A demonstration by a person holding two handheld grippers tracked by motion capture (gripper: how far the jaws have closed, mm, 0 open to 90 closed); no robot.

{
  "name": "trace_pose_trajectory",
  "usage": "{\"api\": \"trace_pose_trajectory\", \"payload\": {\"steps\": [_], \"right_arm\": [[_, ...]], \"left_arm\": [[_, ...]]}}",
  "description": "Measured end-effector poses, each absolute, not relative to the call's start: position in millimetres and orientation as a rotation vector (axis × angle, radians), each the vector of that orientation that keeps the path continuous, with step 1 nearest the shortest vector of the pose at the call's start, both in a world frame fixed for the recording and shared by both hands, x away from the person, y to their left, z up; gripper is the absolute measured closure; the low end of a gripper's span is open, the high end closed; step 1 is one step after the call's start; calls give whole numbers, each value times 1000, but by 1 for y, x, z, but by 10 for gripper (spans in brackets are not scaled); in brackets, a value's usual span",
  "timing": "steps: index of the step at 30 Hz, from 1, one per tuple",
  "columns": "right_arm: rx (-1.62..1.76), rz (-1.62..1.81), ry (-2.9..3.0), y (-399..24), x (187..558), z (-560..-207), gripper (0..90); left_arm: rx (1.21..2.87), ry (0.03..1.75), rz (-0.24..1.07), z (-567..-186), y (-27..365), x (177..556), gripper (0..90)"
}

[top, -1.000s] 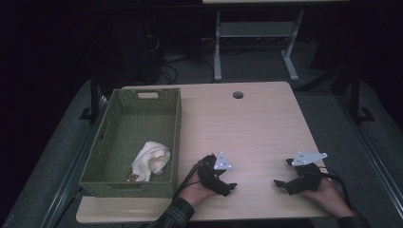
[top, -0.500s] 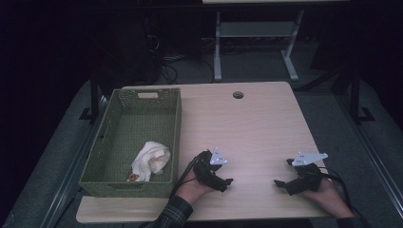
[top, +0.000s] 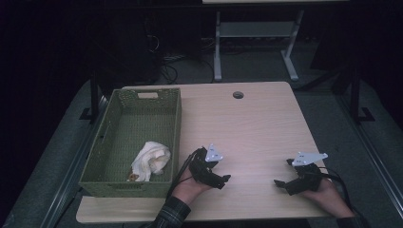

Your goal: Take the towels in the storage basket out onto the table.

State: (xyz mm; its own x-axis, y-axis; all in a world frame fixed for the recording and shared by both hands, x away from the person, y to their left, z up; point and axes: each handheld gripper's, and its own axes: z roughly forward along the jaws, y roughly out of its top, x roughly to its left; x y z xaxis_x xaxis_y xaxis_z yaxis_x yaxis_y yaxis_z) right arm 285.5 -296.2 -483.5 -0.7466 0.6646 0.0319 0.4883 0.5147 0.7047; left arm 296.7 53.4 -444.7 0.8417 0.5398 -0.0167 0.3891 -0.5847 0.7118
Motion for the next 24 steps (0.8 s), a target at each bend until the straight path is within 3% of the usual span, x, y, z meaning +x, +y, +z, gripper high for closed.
{"api": "trace_pose_trajectory", "payload": {"steps": [24], "right_arm": [[978, 1058, 2519, -295, 287, -483, 18]], "left_arm": [[2252, 708, 282, -417, 51, 302, 130]]}}
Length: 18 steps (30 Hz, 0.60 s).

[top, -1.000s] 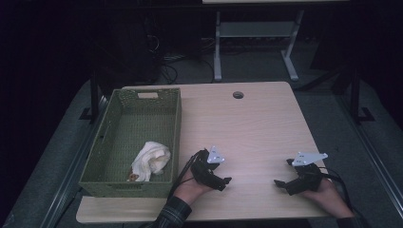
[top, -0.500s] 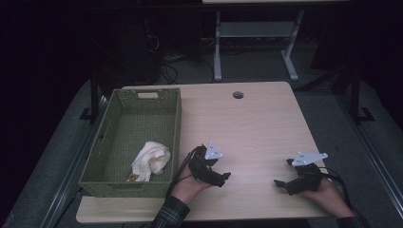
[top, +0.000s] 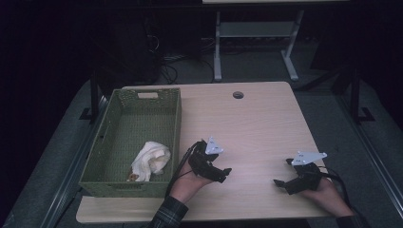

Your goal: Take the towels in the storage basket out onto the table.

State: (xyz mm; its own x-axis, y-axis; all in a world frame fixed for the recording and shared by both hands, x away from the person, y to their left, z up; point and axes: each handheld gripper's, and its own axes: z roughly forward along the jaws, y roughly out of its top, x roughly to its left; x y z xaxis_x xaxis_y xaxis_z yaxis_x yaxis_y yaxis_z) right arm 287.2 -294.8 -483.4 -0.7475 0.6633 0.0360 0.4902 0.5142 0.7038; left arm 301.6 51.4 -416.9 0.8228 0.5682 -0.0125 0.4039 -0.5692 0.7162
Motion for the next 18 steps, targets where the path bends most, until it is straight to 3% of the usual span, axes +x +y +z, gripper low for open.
{"api": "trace_pose_trajectory", "payload": {"steps": [18], "right_arm": [[977, 1058, 2519, -295, 287, -483, 18]], "left_arm": [[2247, 688, 289, -390, 51, 308, 130]]}}
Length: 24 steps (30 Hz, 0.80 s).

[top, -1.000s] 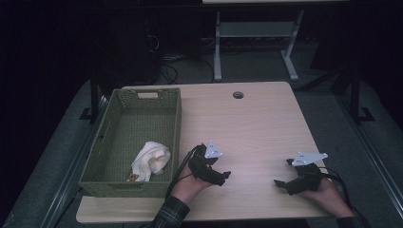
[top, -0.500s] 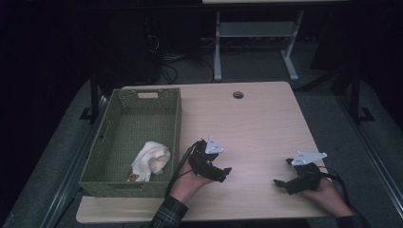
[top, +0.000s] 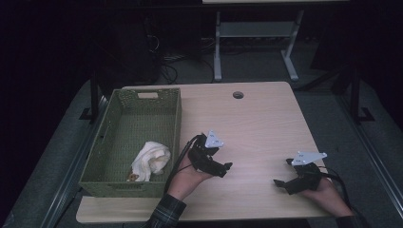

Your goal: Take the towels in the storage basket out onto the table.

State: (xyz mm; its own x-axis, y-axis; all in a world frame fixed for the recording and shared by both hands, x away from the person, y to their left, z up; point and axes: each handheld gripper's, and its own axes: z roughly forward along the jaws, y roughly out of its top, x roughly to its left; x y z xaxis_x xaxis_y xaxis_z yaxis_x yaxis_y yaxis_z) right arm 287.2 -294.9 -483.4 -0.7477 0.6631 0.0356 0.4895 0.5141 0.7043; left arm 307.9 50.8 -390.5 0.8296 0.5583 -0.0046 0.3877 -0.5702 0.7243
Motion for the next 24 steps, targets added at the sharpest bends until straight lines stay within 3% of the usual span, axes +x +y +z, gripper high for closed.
{"api": "trace_pose_trajectory", "payload": {"steps": [24], "right_arm": [[977, 1059, 2518, -295, 287, -483, 18]], "left_arm": [[2234, 679, 283, -358, 73, 330, 133]]}}
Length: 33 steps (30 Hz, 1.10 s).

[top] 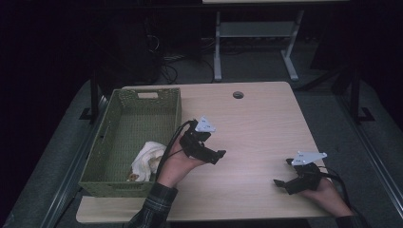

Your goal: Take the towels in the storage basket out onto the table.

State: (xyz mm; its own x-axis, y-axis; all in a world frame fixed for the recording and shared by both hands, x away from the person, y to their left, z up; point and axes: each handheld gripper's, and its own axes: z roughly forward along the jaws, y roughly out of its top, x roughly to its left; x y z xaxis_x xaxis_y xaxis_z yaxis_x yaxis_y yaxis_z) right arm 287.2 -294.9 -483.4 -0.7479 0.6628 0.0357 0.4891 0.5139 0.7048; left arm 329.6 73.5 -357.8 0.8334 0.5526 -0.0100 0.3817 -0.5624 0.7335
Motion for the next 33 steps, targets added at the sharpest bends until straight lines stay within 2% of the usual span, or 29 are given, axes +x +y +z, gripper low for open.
{"api": "trace_pose_trajectory", "payload": {"steps": [33], "right_arm": [[990, 1058, 2512, -295, 288, -483, 18]], "left_arm": [[2173, 825, 340, -345, 149, 344, 139]]}}
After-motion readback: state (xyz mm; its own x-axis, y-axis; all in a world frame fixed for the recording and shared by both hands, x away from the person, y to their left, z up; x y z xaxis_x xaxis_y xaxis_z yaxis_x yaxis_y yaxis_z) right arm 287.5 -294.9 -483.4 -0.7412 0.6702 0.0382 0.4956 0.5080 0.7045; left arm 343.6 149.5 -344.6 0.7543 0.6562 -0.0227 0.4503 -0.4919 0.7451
